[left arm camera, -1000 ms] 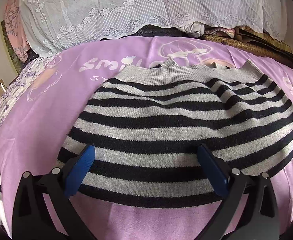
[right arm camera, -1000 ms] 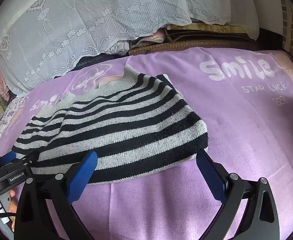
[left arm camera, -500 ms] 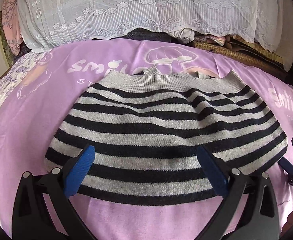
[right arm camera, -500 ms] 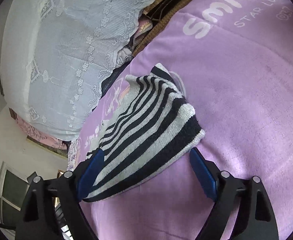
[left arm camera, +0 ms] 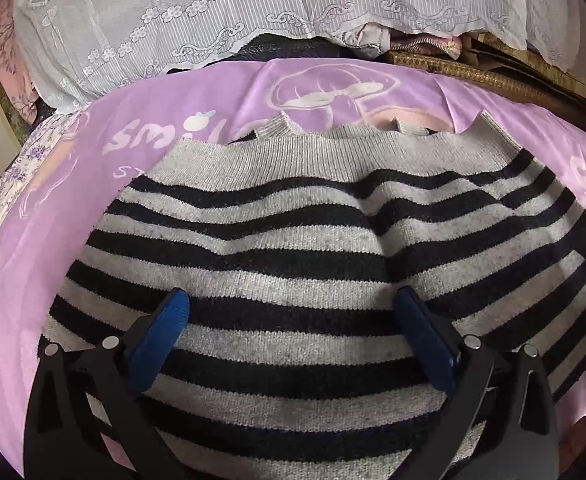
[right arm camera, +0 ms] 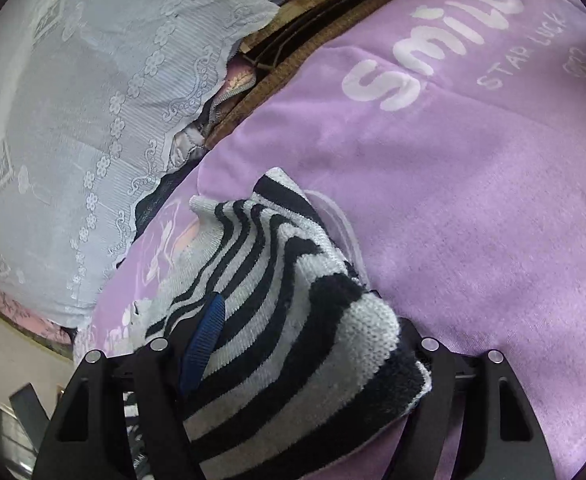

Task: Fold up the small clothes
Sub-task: 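Grasp one side of the folded sweater with the right gripper and lift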

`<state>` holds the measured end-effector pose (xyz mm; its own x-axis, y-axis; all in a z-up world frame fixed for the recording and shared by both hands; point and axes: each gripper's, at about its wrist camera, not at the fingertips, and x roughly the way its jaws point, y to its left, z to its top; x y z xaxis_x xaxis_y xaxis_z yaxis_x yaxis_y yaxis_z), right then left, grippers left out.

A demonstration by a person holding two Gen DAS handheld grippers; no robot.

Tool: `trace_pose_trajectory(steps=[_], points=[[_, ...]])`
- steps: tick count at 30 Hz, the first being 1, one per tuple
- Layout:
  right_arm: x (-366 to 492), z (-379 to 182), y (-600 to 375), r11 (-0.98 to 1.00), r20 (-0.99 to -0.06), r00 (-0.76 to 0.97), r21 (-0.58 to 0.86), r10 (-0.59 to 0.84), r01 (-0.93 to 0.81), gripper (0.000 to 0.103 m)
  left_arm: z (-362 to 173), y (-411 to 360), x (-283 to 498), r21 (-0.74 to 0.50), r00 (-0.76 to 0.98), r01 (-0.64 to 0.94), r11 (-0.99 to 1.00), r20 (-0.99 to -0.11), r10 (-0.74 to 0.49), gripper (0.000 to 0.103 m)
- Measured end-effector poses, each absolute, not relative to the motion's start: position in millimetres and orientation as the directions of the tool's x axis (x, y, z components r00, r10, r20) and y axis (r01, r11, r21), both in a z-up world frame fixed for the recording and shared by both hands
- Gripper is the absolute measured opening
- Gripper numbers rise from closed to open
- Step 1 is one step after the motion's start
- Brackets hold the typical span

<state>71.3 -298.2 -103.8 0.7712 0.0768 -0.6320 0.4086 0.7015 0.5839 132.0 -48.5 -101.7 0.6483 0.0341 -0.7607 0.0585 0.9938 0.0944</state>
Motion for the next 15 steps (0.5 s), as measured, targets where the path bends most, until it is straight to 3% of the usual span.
trace_pose_trajectory(steps=[2,4,7,15], points=[[70.0,-103.9,-303.3,0.697,-0.631,0.773,0.587,0.074,0.412,0.06,-101.6,-48.7,131.2,0.097,0.651,0.06,0.993,-0.758,0.035,0.099],[67.1,-105.8,-309.4,0.682,-0.623,0.778,0.604,0.081,0.413,0.039,-99.6,-46.9,129.8,0.086,0.654,0.062,0.994,-0.756,0.024,0.099],[64.1,-101.9,-309.6,0.683,-0.597,0.796,0.623,0.098,0.383,0.032,-96.7,-39.9,129.7,0.044,0.647,0.063,0.997,-0.762,-0.007,0.099],[62.0,-74.9,-288.6,0.769,-0.561,0.823,0.563,0.088,0.302,0.031,-84.3,-21.5,132.0,0.018,0.652,0.053,0.998,-0.758,-0.021,0.099]])
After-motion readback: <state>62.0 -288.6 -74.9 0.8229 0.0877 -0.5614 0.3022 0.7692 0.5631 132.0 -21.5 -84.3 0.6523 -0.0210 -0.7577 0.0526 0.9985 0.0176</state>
